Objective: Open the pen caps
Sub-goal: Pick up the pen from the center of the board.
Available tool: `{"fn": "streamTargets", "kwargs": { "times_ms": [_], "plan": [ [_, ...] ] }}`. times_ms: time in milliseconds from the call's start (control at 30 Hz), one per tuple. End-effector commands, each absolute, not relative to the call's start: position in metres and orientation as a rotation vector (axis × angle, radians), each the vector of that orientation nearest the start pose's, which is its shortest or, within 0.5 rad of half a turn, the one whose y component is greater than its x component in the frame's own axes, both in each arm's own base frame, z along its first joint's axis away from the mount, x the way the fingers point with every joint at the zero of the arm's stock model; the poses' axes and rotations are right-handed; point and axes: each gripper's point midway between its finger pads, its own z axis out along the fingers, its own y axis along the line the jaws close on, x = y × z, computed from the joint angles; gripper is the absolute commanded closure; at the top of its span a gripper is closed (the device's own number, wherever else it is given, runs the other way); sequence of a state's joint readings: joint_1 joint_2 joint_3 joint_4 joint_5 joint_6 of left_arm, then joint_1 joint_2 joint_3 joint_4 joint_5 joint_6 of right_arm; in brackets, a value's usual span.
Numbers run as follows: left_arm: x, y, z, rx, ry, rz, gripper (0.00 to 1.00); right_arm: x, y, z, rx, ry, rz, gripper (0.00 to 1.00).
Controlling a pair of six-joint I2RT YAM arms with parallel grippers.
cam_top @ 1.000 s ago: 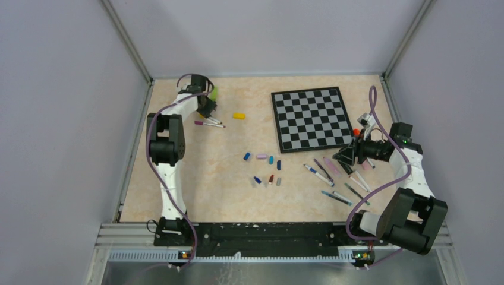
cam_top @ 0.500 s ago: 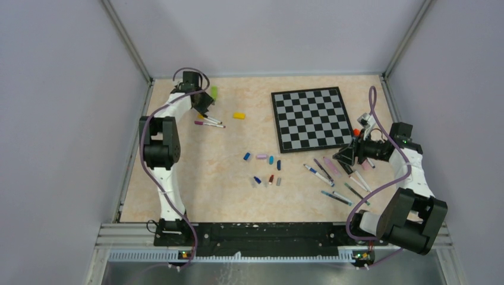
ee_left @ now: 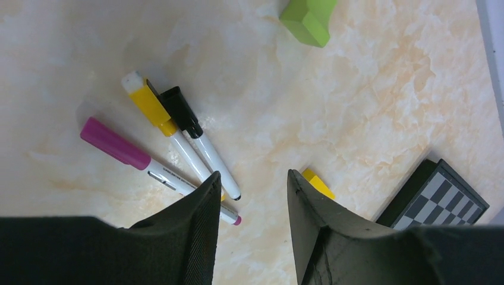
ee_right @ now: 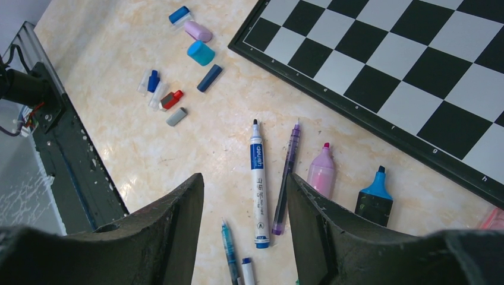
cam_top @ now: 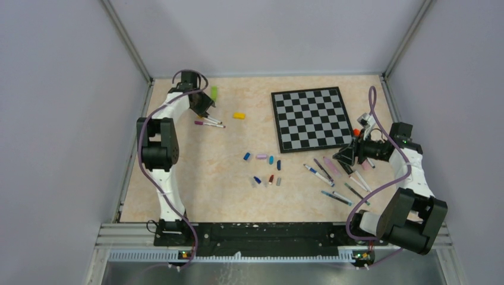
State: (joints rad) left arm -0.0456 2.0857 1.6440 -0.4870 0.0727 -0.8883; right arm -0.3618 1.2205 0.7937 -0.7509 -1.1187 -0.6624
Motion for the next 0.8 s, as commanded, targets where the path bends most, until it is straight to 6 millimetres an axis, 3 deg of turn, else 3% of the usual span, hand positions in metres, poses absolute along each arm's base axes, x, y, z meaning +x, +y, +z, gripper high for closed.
{"fn": "streamTargets", "kwargs": {
  "times_ms": [0, 767],
  "plan": [
    [0.522, -0.059, 0.073, -1.099, 2.379, -0.389, 0.52, 0.259, 0.063, 0.154, -0.639, 1.984, 0.906, 0.47],
    [0.528, -0.056, 0.048, -1.125, 2.434, -0.331, 0.57, 0.260, 0.061, 0.153, -0.643, 1.990, 0.892, 0.48]
  ]
}}
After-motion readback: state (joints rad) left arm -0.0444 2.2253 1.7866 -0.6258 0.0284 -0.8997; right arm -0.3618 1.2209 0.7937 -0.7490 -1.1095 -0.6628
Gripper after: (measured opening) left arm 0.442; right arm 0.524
